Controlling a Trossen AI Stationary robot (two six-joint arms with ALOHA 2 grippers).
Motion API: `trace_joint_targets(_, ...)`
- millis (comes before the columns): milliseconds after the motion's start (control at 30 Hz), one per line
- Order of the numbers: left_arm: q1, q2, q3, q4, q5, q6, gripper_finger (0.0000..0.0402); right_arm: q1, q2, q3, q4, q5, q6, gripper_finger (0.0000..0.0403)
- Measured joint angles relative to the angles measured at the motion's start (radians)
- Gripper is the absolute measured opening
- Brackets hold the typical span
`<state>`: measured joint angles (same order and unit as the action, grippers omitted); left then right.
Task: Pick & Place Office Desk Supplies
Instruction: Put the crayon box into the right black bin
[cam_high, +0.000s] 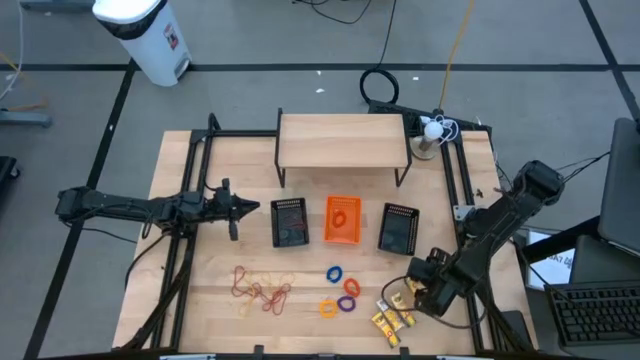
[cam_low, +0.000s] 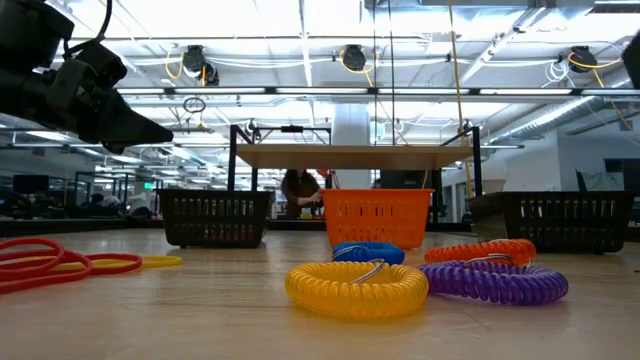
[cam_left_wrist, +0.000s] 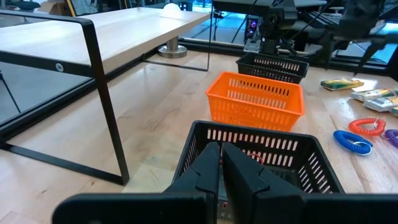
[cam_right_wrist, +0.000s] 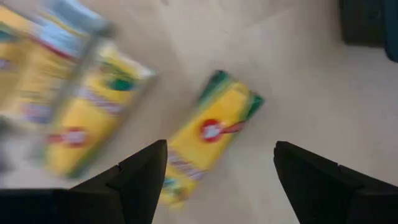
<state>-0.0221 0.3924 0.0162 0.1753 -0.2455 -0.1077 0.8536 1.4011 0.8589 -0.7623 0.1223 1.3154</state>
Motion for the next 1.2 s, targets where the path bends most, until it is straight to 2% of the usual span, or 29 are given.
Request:
trace_joint_targets(167, 0.000, 0.000, 0.000, 0.000, 0.000, 0.000, 0.0019, 0.017, -0.036, -0.001, 0.004, 0.000, 0.073, 0.0281)
trace_joint_targets(300, 0.000, 0.000, 0.000, -0.005, 0.000, 0.000, 0.0019, 0.022, -0.010, -0.001, 0.015, -0.050, 0.133, 0.0284)
trace_joint_targets(500, 0.000, 0.000, 0.000, -0.026, 0.000, 0.000, 0.0019, 0.025, 0.061, 0.000, 0.086, -0.098, 0.138, 0.0282)
trace_joint_targets(800, 0.000, 0.000, 0.000, -0.023, -0.001, 0.000, 0.0019, 0.025, 0.136, -0.009, 0.101, -0.101, 0.105, 0.0284)
trace_joint_targets(1000, 0.000, 0.000, 0.000, -0.023, -0.001, 0.000, 0.0019, 0.025, 0.131, -0.051, 0.107, -0.100, 0.102, 0.0268)
trace_joint_targets(1200, 0.000, 0.000, 0.000, -0.023, -0.001, -0.001, 0.0019, 0.023, 0.126, -0.056, 0.130, -0.089, 0.000, 0.0230)
